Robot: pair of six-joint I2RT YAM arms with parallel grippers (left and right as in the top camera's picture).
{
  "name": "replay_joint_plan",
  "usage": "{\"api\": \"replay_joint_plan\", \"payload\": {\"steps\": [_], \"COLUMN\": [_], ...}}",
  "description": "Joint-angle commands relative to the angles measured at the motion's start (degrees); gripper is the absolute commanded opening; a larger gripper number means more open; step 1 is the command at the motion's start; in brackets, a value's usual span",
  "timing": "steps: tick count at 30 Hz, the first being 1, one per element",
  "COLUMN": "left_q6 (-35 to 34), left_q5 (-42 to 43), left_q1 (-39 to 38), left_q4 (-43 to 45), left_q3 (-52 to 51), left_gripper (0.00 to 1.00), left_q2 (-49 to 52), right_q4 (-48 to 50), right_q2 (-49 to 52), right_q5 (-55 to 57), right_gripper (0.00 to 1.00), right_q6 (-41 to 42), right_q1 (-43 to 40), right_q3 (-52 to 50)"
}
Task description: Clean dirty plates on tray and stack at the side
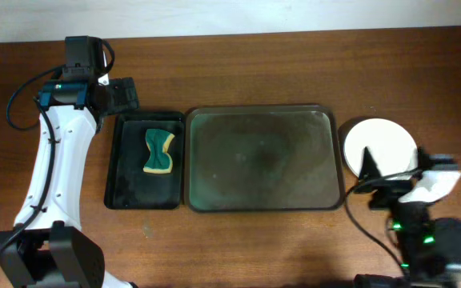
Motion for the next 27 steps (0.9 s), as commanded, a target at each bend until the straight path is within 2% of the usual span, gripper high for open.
{"api": "replay_joint_plan", "payload": {"steps": [1,5,12,17,27], "left_q6": [0.72,0.72,0.72,0.72,0.72], "left_q5": [-0.66,-0.66,-0.66,-0.66,-0.66], "left_q1": [-0.11,-0.11,-0.11,-0.11,-0.11], "left_q4": [0.09,0.09,0.09,0.09,0.09], "left_q3": [0.83,0.83,0.83,0.83,0.83], "left_gripper": [0.99,0.99,1.00,1.00,0.99], "left_q2": [-0.55,-0.55,-0.55,-0.55,-0.55], "right_q4": [10.12,16.44,17.11,11.78,12.02], "right_q2": [-7.65,-13.68,-19.47,-19.45,-19.32], "right_q5": [0.79,4.90,5.95,5.97,5.95], "right_gripper": [0.98,0.98,0.98,0.98,0.98], "right_q6": [0.02,0.02,0.04,0.04,0.02], "right_q1": [3.34,5.99,7.02,7.65,7.65], "right_q3": [-13.57,-23.21,-31.32,-31.61,-31.61]}}
